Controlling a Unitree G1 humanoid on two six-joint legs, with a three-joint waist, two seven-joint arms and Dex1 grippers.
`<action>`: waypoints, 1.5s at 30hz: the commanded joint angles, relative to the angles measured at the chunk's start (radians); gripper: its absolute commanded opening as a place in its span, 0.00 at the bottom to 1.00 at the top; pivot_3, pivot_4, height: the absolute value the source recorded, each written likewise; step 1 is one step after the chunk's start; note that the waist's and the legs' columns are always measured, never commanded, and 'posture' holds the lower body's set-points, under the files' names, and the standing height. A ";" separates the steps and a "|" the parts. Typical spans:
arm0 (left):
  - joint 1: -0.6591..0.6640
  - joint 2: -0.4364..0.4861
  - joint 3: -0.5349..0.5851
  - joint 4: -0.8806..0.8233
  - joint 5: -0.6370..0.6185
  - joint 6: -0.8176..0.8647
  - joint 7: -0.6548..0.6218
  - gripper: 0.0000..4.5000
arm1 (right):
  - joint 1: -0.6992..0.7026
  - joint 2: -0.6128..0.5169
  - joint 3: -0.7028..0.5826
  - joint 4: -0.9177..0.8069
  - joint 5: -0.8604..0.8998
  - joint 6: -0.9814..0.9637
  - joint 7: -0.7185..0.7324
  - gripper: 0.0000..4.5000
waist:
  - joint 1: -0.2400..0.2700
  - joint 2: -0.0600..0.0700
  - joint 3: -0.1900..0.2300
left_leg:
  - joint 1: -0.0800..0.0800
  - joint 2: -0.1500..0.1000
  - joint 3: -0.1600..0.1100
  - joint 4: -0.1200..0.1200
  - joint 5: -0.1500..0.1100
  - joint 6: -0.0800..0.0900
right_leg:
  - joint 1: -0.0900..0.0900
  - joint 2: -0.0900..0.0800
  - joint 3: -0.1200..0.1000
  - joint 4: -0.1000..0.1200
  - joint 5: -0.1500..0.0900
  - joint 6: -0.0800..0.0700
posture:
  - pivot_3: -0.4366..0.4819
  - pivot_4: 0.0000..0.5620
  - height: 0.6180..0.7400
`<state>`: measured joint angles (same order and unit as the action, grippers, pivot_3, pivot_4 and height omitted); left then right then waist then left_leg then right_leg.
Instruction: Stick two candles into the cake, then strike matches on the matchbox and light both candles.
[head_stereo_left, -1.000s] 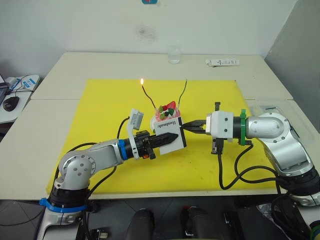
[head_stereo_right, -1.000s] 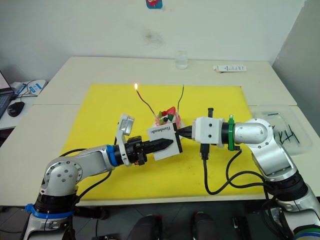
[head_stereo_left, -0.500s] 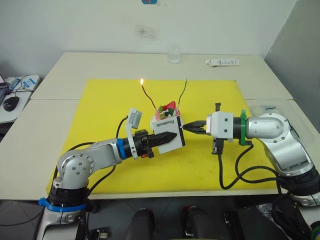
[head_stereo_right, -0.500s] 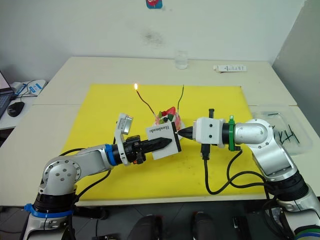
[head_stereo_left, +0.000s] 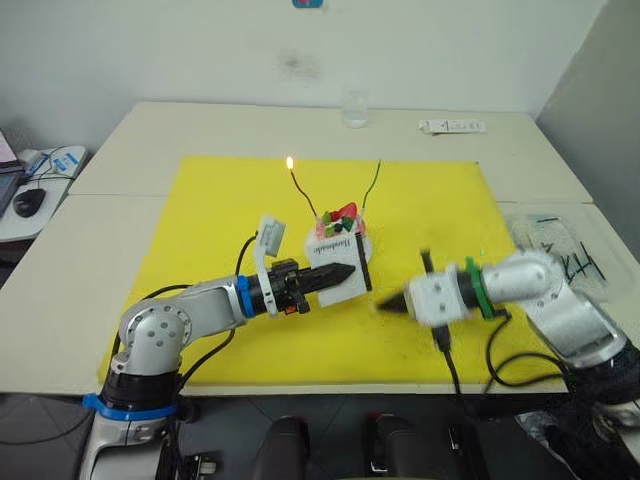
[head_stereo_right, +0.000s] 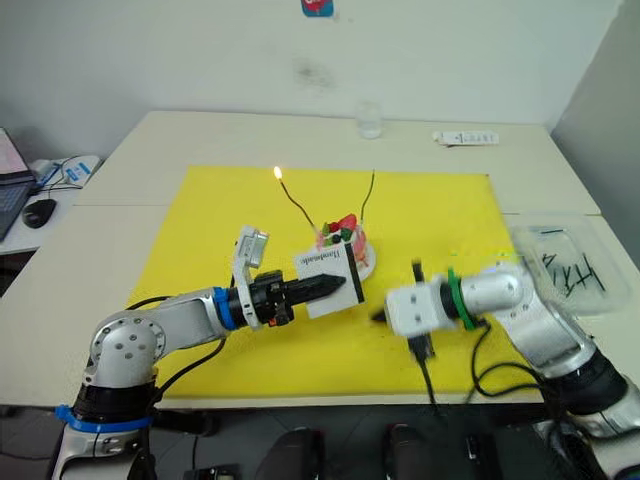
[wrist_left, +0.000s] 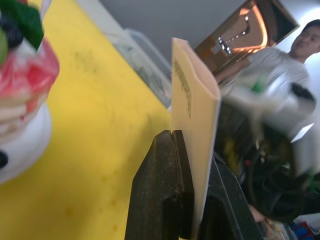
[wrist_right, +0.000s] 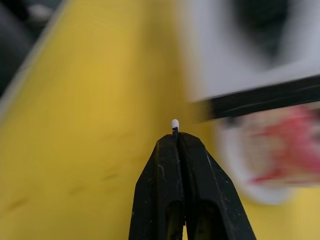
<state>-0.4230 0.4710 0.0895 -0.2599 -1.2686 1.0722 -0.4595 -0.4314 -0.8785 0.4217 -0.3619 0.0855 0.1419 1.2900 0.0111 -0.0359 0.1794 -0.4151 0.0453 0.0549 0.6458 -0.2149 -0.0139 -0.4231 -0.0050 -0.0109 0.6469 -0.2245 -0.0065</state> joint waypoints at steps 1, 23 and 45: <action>-0.039 0.001 0.042 0.013 -0.008 -0.023 -0.028 0.00 | -0.016 -0.103 -0.122 -0.161 0.200 0.124 0.124 0.01 | -0.003 0.002 0.001 | 0.000 0.000 0.000 0.000 0.000 0.000 | -0.001 0.000 0.001 0.001 0.000 0.000 | 0.48 0.27 1.00; 0.028 -0.041 0.041 -0.036 -0.034 -0.007 -0.002 0.00 | -0.260 0.103 -0.246 0.050 0.091 0.068 -0.195 0.01 | -0.013 -0.001 0.000 | 0.001 0.001 -0.001 0.000 0.000 0.000 | 0.001 0.001 0.001 0.001 0.000 0.000 | 0.48 0.27 1.00; 0.234 0.133 0.159 -0.155 -0.240 0.047 0.042 0.00 | -0.327 0.173 -0.289 0.208 0.039 0.101 -0.311 0.01 | -0.013 -0.001 0.000 | 0.002 0.002 -0.002 0.000 0.000 0.000 | 0.000 -0.002 0.000 0.003 0.000 -0.001 | 0.48 0.27 1.00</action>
<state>-0.1935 0.5951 0.2343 -0.3678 -1.4633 1.1235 -0.4219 -0.7374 -0.7060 0.1672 -0.1663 0.1334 0.2407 1.0056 -0.0020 -0.0367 0.1799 -0.4129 0.0469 0.0534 0.6457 -0.2148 -0.0140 -0.4226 -0.0083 -0.0106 0.6494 -0.2246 -0.0076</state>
